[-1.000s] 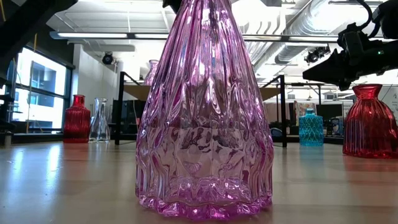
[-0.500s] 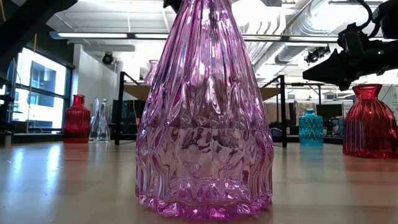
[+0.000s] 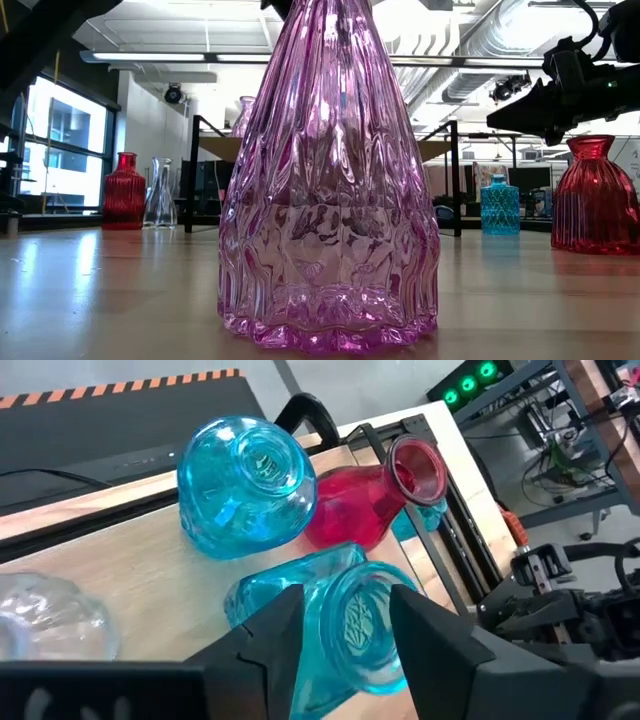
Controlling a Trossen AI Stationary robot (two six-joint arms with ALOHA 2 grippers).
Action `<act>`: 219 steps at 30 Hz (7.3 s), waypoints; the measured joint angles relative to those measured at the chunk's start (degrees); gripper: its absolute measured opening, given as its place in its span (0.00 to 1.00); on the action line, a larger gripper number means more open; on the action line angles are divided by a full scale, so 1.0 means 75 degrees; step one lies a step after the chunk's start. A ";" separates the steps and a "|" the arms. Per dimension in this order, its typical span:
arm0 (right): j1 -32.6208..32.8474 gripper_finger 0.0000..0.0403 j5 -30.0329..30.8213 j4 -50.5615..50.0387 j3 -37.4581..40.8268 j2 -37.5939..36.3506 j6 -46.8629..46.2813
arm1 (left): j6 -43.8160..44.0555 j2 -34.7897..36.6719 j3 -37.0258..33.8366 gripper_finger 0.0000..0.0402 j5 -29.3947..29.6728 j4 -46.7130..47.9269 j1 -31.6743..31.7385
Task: Sort vases onto shelf
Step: Put the top transparent vase on the shelf aligned with the other transparent vase
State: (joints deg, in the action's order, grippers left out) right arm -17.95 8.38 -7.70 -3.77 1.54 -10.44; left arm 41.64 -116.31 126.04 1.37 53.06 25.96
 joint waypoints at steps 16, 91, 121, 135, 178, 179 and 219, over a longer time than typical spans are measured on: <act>0.0001 0.12 0.0000 0.0000 0.0000 -0.0006 0.0000 | -0.0868 0.1060 0.0000 0.36 0.0338 0.1050 -0.0037; 0.0000 0.12 0.0000 0.0000 0.0000 -0.0006 0.0000 | -0.1993 0.4532 -0.8274 0.36 0.0209 0.0987 0.3369; 0.0000 0.12 0.0000 -0.0001 0.0000 -0.0006 0.0000 | -0.1970 0.4531 -0.8206 0.04 0.0253 0.1309 0.3596; 0.0002 0.12 0.0000 0.0000 0.0000 -0.0006 0.0000 | -0.2105 0.4511 -0.7235 0.03 0.0237 0.2396 0.3593; 0.0002 0.12 0.0000 -0.0001 0.0001 -0.0006 0.0000 | -0.1843 0.4572 -0.2232 0.03 0.0480 0.4909 0.1534; 0.0001 0.12 0.0000 0.0000 0.0000 -0.0006 0.0000 | -0.1774 0.4572 -0.2232 0.03 0.0483 0.4867 0.1429; 0.0001 0.12 0.0000 -0.0001 0.0000 -0.0006 0.0000 | -0.2296 0.2802 -0.2226 0.03 0.0448 0.2686 -0.0036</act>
State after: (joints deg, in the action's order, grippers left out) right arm -17.95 8.38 -7.71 -3.77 1.50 -10.44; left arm 24.42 -95.29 109.34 4.73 73.21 25.69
